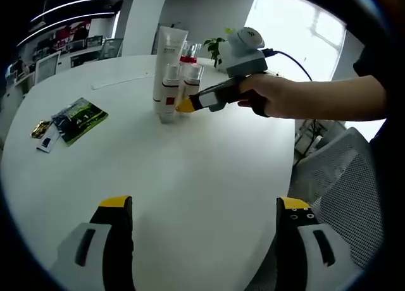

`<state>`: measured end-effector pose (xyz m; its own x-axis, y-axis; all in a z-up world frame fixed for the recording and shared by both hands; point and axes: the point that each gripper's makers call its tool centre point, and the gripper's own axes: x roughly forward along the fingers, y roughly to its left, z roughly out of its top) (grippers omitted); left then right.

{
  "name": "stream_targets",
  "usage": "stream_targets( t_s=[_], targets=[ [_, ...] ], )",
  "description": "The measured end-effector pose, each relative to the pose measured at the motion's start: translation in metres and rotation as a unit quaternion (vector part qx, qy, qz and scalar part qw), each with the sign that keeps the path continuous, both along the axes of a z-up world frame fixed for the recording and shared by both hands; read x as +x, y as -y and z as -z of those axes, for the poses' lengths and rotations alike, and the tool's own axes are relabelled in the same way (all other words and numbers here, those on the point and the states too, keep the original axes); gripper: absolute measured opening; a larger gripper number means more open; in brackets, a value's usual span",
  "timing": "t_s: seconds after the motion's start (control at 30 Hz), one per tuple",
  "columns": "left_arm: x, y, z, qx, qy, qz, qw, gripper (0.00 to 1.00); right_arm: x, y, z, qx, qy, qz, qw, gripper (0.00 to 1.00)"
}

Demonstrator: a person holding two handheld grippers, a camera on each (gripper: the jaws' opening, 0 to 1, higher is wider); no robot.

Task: Arrange the skincare products in the storage area until every visible bottle or jar stands upright without overlapping.

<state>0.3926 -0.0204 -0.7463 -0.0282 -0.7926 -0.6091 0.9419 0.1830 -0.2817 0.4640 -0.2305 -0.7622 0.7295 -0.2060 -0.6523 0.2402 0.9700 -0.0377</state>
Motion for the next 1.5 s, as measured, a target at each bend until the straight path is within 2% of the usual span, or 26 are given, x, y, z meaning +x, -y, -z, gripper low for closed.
stream_targets(
  t_s=[0.2,0.5,0.83,0.97,1.03,1.1,1.37,1.5],
  targets=[
    [0.003,-0.003,-0.006,-0.001,0.007,-0.005,1.0,0.87,-0.01,0.001,-0.006,-0.009,-0.005,-0.006,0.9999,0.32],
    [0.003,-0.018,-0.022,0.0,0.012,-0.022,0.9997,0.9,-0.042,-0.005,-0.022,-0.01,-0.006,-0.013,0.9998,0.39],
    [0.003,-0.056,-0.05,-0.019,0.019,-0.083,0.9962,0.95,-0.083,-0.032,-0.029,-0.001,-0.01,-0.055,0.9984,0.54],
    [0.001,-0.074,-0.057,-0.024,0.022,-0.102,0.9943,0.98,-0.102,-0.045,-0.039,0.002,-0.001,-0.078,0.997,0.63],
    [-0.001,-0.081,-0.06,-0.026,0.024,-0.107,0.9936,0.99,-0.11,-0.052,-0.043,0.008,0.004,-0.092,0.9957,0.71],
    [-0.006,-0.089,-0.065,-0.032,0.032,-0.111,0.9928,0.99,-0.119,-0.051,-0.047,0.008,0.004,-0.092,0.9957,0.73],
    [-0.017,-0.095,-0.075,-0.04,0.052,-0.099,0.9929,0.99,-0.13,-0.049,-0.07,0.003,0.027,-0.093,0.9953,0.8],
    [-0.019,-0.094,-0.081,-0.054,0.064,-0.097,0.9918,0.99,-0.137,-0.055,-0.078,0.007,0.041,-0.105,0.9936,0.89]
  ],
)
